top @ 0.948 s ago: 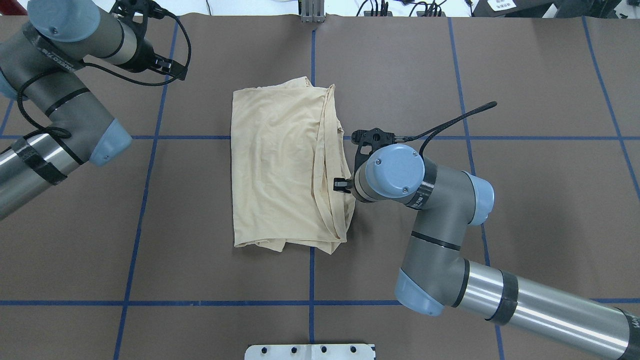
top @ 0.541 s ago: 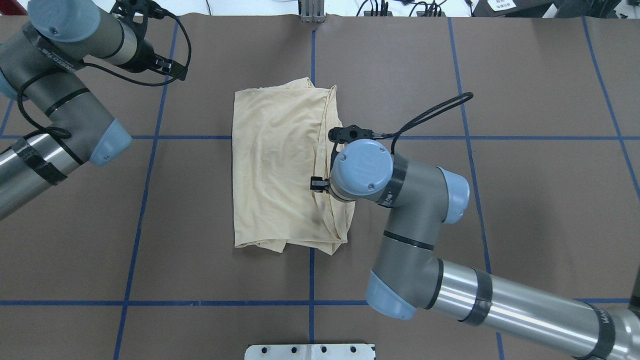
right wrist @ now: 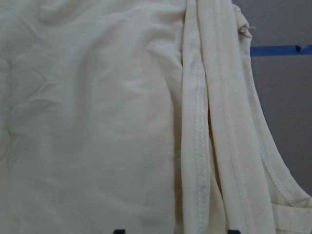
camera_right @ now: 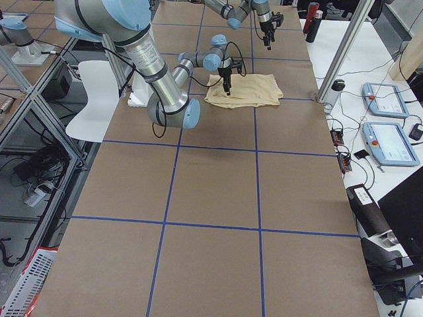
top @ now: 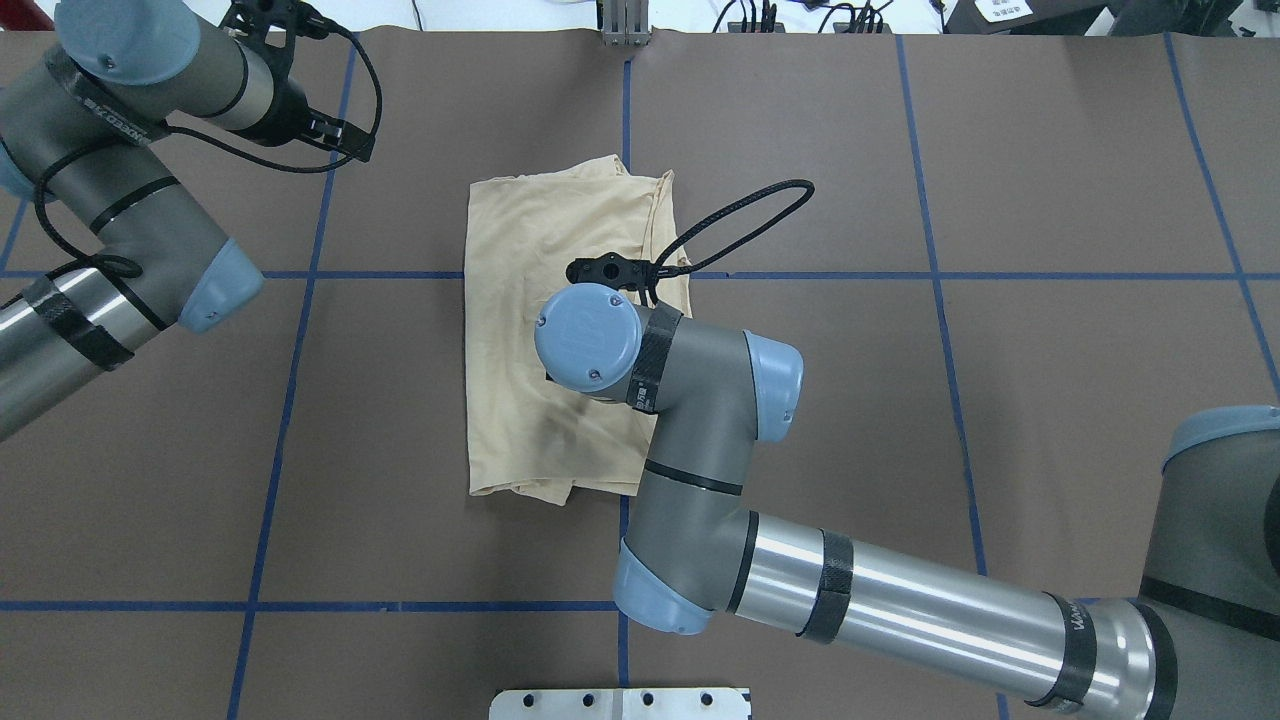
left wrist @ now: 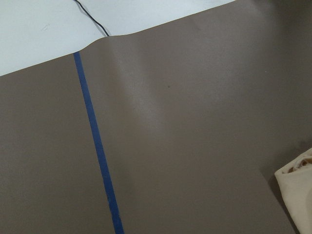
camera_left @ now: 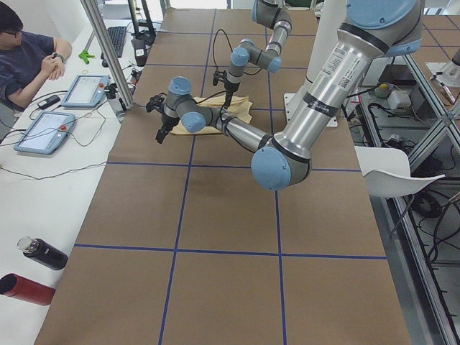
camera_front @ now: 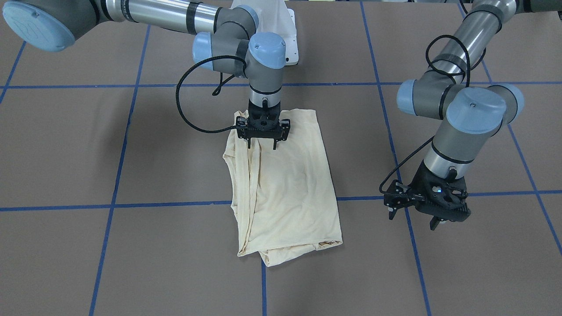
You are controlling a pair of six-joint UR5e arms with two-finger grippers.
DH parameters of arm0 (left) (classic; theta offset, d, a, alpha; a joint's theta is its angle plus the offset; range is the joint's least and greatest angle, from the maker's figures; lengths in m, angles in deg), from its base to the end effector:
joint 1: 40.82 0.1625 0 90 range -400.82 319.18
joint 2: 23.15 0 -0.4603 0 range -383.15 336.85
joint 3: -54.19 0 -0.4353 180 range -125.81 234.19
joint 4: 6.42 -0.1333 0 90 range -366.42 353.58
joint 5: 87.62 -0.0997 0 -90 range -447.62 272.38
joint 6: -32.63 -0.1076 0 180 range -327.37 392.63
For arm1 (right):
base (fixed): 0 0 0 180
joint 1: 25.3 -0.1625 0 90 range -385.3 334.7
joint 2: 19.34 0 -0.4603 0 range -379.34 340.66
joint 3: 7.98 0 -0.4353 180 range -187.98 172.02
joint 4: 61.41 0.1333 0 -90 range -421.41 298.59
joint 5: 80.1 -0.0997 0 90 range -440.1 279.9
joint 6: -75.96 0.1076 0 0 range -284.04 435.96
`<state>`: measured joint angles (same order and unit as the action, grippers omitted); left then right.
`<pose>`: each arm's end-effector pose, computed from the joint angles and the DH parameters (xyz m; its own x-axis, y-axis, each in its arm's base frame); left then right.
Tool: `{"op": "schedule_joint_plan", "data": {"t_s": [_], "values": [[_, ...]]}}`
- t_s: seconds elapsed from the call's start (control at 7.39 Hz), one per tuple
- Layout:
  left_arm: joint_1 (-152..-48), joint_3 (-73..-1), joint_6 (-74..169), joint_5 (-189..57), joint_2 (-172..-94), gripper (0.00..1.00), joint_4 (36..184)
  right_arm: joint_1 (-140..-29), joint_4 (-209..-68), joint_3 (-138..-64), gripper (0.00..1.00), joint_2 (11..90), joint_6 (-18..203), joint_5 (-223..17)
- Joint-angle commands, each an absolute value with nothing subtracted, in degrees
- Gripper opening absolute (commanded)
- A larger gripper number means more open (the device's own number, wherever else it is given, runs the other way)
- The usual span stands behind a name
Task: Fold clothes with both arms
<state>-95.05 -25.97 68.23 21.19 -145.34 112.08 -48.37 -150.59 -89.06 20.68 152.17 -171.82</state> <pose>0.3816 -0.6984 0.3735 0.7205 0.3167 -0.6170 0.0619 0.8567 0.5121 -0.7097 -0.4436 0.1861 0.7542 0.0623 0.6537 -0.1992 0.9703 0.1374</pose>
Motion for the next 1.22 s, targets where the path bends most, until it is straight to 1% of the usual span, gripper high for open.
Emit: {"op": "schedule_joint_plan", "data": {"t_s": [0.0,0.14,0.27,0.41,0.54,0.81,0.95,1.08], "values": [[-95.05,-25.97,68.32,21.19,-145.06,1.0,112.14,-48.24,-151.49,-88.84,0.28,21.08,149.55,-171.77],[-95.05,-25.97,68.32,21.19,-145.06,1.0,112.14,-48.32,-154.19,-89.45,0.21,20.74,147.78,-171.86],[-95.05,-25.97,68.23,21.19,-145.06,1.0,112.14,-48.32,-154.31,-89.63,0.08,21.0,147.51,-171.77],[-95.05,-25.97,68.32,21.19,-145.06,1.0,112.14,-48.41,-154.48,-89.81,0.0,21.09,146.37,-171.77],[-95.05,-26.06,68.32,21.19,-144.97,1.0,112.14,-48.5,-155.44,-90.77,0.0,21.78,144.88,-171.86],[-95.05,-26.58,68.32,21.19,-144.97,1.0,112.06,-49.46,-155.54,-99.52,0.0,30.45,140.41,-171.69],[-94.96,-26.93,70.32,21.19,-144.97,1.0,112.05,-49.64,-155.54,-101.39,0.0,32.84,140.3,-171.69],[-94.96,-27.02,70.77,21.27,-144.97,1.0,112.05,-49.73,-155.45,-101.5,0.0,33.65,140.3,-171.51]]}}
